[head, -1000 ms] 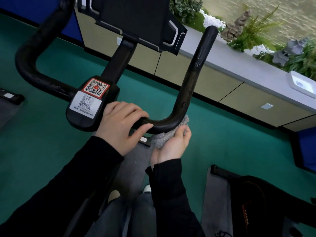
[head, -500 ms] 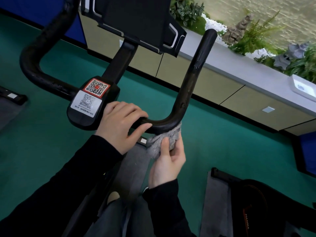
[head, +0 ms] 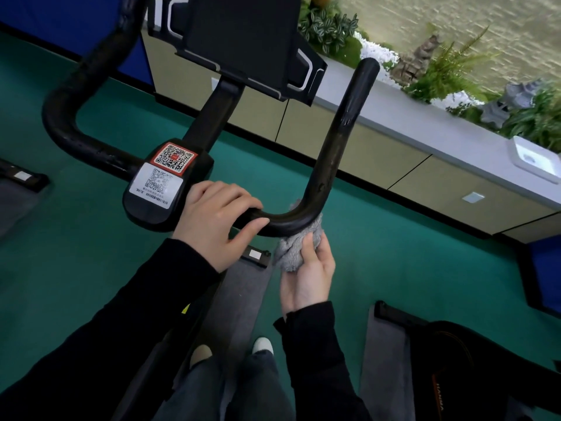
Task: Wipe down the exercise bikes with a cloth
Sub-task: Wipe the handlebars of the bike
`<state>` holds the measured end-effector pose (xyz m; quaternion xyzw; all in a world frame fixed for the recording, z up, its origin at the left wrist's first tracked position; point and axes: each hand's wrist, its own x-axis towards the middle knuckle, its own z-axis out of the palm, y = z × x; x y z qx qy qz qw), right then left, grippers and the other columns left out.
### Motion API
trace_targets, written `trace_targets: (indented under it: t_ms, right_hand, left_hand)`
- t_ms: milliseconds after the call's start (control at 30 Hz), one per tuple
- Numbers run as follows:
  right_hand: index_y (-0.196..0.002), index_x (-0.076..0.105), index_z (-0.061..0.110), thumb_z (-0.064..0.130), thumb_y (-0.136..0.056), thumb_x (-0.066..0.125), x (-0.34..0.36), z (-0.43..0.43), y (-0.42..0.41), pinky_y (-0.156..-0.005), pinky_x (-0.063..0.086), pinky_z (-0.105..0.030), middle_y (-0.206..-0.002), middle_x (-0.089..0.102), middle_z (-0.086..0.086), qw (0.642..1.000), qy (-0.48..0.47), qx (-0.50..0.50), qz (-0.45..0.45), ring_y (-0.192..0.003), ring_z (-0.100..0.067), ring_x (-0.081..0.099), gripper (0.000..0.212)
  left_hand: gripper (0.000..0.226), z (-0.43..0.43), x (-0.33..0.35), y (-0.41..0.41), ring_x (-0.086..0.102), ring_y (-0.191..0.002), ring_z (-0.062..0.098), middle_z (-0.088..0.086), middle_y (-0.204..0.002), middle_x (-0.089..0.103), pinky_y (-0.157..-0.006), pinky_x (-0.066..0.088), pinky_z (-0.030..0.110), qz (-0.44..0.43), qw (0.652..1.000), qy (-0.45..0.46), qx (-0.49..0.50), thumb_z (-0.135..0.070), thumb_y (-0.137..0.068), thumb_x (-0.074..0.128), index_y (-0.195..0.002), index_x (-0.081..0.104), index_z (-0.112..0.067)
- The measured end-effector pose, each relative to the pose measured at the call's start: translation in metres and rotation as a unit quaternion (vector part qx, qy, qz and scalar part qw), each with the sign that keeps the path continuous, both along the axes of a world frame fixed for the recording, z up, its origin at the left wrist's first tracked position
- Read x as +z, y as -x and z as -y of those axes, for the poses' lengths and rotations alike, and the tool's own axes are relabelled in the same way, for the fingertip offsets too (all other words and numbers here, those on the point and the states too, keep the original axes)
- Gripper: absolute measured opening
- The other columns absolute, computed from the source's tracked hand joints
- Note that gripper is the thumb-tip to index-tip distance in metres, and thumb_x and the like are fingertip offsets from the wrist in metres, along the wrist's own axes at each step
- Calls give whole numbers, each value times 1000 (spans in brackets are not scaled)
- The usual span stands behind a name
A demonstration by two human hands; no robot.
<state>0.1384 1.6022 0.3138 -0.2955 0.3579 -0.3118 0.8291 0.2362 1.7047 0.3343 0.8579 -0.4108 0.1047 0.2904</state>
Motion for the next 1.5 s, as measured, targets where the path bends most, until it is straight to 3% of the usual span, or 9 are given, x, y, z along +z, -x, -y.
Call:
trace_targets:
  t_ms: [200, 367, 667, 767, 967, 1133, 1300, 1400, 1500]
  right_hand:
    - [-133, 44, -2, -1, -96, 45, -16, 8, 9, -111, 33, -52, -131, 54, -24, 990, 102, 57, -78, -126, -36, 49, 37]
    - [-113, 59, 8, -6, -93, 49, -19, 22, 20, -90, 50, -33, -107, 70, -9, 965, 167, 192, -53, -102, -21, 65, 27]
    - [-125, 47, -6, -9, -95, 39, -10, 63, 6, -103, 36, -52, -116, 59, -23, 963, 59, 263, -19, -107, -34, 54, 31]
    - [-120, 50, -4, -12, -95, 38, -10, 54, 12, -104, 37, -52, -120, 56, -29, 939, 58, 338, -15, -114, -39, 53, 29]
    - [-121, 50, -1, -10, -96, 36, -4, 75, 1, -103, 43, -47, -122, 58, -26, 941, 25, 337, 13, -113, -35, 57, 31]
    - [-119, 53, 3, -11, -95, 37, -2, 81, 2, -101, 45, -43, -120, 60, -21, 913, 48, 406, 13, -111, -31, 59, 32]
    - [-115, 54, 1, -8, -95, 39, 1, 105, -4, -88, 52, -35, -107, 65, -14, 946, 53, 320, 1, -93, -20, 64, 27]
    - [-113, 56, -2, -6, -94, 45, 0, 104, 6, -96, 45, -49, -105, 65, -17, 941, 112, 318, -22, -95, -27, 61, 23]
    - [-111, 60, 4, -4, -92, 51, 3, 103, 14, -96, 48, -47, -106, 67, -14, 937, 223, 262, -53, -99, -25, 63, 22]
  left_hand:
    - [34, 1, 2, 3, 60, -87, 23, -3, -90, 64, -92, 29, 34, -6, 1000, -6, 15, -41, -88, 47, -91, 69, -15]
    - [37, 7, 5, 9, 61, -88, 25, 1, -89, 65, -97, 28, 35, -14, 999, 5, 49, -41, -87, 48, -89, 70, -11]
    - [36, 39, 8, 40, 63, -91, 24, 0, -91, 66, -103, 27, 35, 16, 994, -4, 104, -44, -85, 52, -95, 70, -14]
    - [35, 50, 3, 48, 62, -91, 23, -1, -91, 65, -102, 29, 35, 21, 992, -15, 121, -44, -84, 54, -97, 70, -16]
    - [33, 54, -4, 53, 60, -86, 24, 1, -88, 63, -99, 30, 32, 27, 988, 14, 150, -41, -84, 57, -97, 69, -14]
    - [35, 56, -3, 54, 61, -85, 25, 0, -87, 64, -98, 30, 32, 3, 988, 26, 155, -43, -83, 57, -96, 70, -14]
    - [36, 56, -1, 54, 62, -85, 26, 1, -86, 65, -97, 30, 33, -13, 986, 38, 160, -45, -82, 58, -93, 71, -13]
    - [39, 62, -1, 56, 61, -85, 24, -1, -85, 64, -98, 30, 35, -6, 983, 42, 177, -49, -81, 57, -92, 70, -15]
    - [40, 74, -1, 59, 61, -82, 22, -2, -82, 64, -99, 30, 35, 9, 979, 36, 199, -52, -81, 58, -92, 70, -16]
